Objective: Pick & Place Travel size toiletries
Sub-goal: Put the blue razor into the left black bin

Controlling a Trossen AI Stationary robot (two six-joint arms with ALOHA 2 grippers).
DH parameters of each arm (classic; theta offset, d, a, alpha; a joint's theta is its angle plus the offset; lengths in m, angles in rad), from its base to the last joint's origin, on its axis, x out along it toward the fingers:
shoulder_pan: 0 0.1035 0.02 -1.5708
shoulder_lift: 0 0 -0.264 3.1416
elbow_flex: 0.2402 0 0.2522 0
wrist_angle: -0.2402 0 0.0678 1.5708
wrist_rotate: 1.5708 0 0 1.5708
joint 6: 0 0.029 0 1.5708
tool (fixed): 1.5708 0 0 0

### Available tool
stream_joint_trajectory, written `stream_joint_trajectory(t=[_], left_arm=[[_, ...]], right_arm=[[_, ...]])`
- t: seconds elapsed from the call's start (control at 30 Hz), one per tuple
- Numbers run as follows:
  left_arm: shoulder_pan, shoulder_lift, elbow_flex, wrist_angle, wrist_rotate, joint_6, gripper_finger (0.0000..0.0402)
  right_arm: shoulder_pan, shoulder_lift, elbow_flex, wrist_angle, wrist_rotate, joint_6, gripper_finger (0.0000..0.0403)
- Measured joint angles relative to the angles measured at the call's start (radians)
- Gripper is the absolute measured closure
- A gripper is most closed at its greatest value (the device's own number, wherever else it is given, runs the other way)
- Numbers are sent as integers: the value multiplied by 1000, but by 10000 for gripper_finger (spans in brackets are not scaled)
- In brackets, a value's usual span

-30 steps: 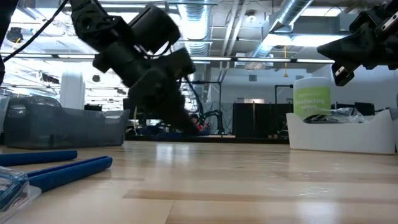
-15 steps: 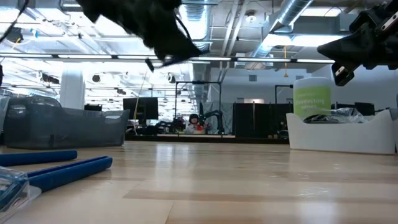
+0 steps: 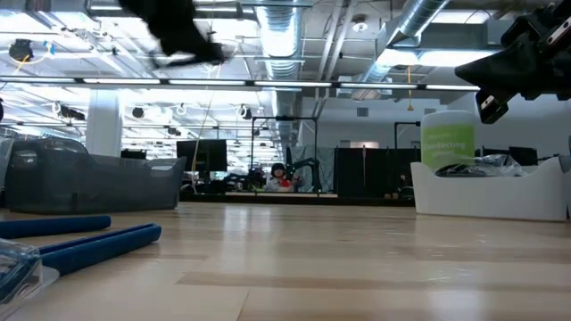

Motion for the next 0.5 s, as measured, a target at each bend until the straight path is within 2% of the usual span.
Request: stream_joint_trajectory(t=[0.1,0.2,0.5], left_arm=[[6,-22,0,-179,-83,-91,383],[9,-18,-7,-333,-106,-215,383],[9,-18,-212,-357,-112,-533,383]], right_arm=[[0,0,0,1,0,0,403],[0,-1,0,1,0,0,403],[0,0,0,0,0,0,403]])
